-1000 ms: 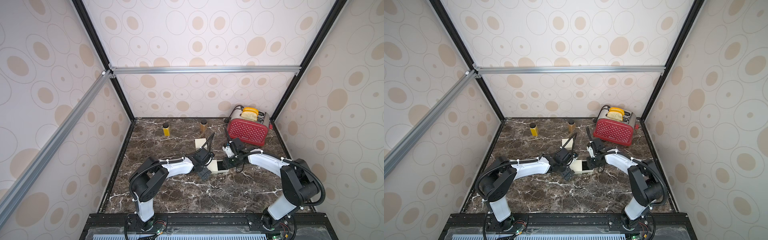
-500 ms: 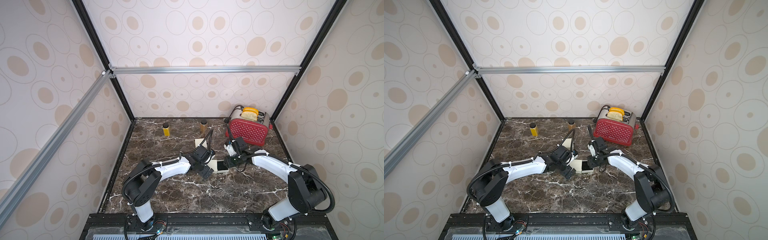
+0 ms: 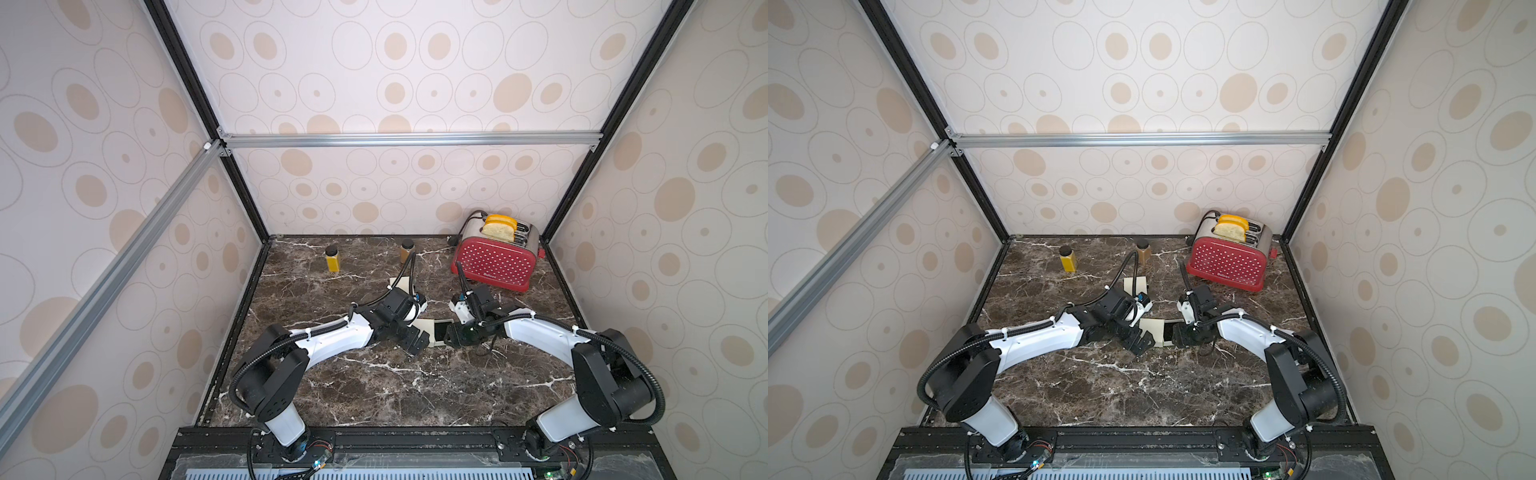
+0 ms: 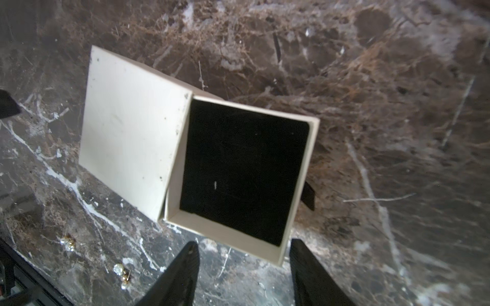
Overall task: Place the earrings into the drawer-style jewelry box
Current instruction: Adjust the jewelry box at the center of the board.
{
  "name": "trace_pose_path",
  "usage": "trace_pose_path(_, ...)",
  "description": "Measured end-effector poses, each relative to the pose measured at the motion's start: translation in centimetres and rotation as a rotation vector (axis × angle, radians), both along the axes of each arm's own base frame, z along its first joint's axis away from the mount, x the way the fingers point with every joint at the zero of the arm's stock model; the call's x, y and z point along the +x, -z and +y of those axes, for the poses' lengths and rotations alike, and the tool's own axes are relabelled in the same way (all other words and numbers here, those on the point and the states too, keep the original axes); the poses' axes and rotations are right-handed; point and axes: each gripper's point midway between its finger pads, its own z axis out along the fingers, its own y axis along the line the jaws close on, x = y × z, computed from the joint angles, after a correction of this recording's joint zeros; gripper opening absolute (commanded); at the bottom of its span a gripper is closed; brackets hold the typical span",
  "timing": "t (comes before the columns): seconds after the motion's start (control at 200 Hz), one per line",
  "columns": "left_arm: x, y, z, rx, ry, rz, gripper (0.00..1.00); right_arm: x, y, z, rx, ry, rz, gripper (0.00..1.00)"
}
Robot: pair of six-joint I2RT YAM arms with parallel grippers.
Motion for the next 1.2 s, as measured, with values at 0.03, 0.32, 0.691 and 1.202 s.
trace_pose_path(0.03,0.0,0.4,0.2,0.002,-0.009,0.019,0.99,0.0,0.0,0.1,0.007,-0.001,0.000,0.59)
trace_pose_path(0.32,0.3,0.9,-0.5,-0.052,-0.026,0.073,0.99,0.1,-0.1,0.8,0.046,0.001,0.007,0.58)
trace_pose_path(0.691,0.3,1.1,-1.6,-0.097,-0.021,0.108,0.99,-0.3,0.1,0.9,0.061,0.009,0.023,0.58)
trace_pose_path(1.202,1.3,2.6,-1.1,-0.083,-0.051,0.117,0.99,-0.2,0.1,0.9,0.062,0.012,0.020,0.58)
